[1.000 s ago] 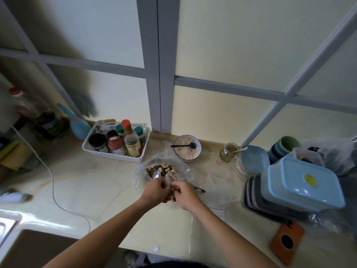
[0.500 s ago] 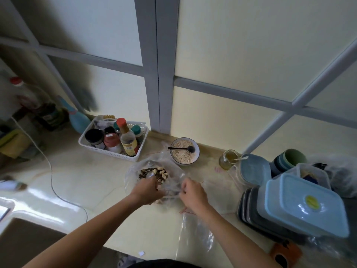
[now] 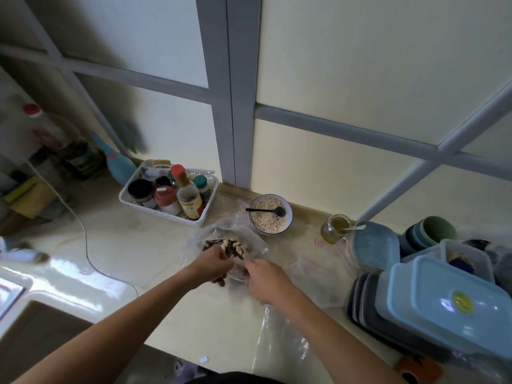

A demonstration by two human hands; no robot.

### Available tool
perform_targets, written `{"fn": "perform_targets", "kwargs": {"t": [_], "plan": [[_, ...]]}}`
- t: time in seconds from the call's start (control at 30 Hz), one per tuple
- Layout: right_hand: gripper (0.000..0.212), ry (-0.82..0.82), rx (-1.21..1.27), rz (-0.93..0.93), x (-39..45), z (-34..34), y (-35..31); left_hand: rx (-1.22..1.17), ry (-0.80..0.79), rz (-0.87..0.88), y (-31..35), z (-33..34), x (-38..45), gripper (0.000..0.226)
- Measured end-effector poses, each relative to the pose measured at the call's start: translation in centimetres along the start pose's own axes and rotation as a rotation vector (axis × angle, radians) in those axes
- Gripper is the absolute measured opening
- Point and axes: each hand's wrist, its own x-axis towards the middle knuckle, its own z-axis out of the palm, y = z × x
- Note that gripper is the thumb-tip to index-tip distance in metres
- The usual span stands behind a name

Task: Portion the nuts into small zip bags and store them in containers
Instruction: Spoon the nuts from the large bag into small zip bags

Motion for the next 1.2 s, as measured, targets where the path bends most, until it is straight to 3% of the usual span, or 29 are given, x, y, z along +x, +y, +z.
{"fn": "perform_targets", "kwargs": {"t": [0.1,0.17,0.27,0.4,0.5,0.6,0.67,0.77,0.87,1.0,1.1,1.2], "plan": [[0.05,-0.083,0.008,0.038,-0.2,-0.5,0.4,0.292,0.018,0.085,-0.7,0.2,0.2,0.036],[0.055,-0.086,0.02,0.005,-0.3,-0.9,0.1,0.409,0.095,0.247,-0.9,0.6,0.1,0.057],[0.058,-0.031,0.159,0.014,0.0,-1.2,0.4,0.338,0.008,0.461,-0.8,0.5,-0.3,0.083],[0.075,-0.121,0.609,0.067,0.1,-1.7,0.2,0.339,0.03,0.529,-1.8,1.0,-0.3,0.133],[0.062,-0.14,0.69,0.092,0.2,-1.6,0.2,0.238,0.142,0.529,-1.9,1.8,0.0,0.12],[0.03,-0.083,0.308,-0.025,0.1,-1.8,0.1,0.211,0.15,0.548,-2.2,1.8,0.0,0.104],[0.021,0.013,0.165,-0.18,-0.1,-1.9,-0.3,0.266,0.146,0.588,-2.5,1.9,-0.2,0.099],[0.029,0.048,0.376,-0.191,-0.4,-1.8,-1.3,0.222,0.169,0.708,-2.0,2.0,-1.1,0.08],[0.038,-0.1,0.654,0.018,-0.4,-1.9,-1.4,0.248,0.209,0.786,-1.1,1.5,-2.1,0.071],[0.035,-0.319,0.486,0.094,-0.3,-1.9,-1.4,0.436,0.247,0.887,-0.7,2.0,-3.1,0.073],[0.019,-0.534,0.334,0.042,-0.1,-1.7,-1.7,0.483,0.233,0.951,-0.5,2.5,-3.4,0.072],[0.018,-0.585,0.315,0.05,0.0,-1.6,-2.1,0.473,0.194,0.922,-0.5,2.6,-3.6,0.078]]}}
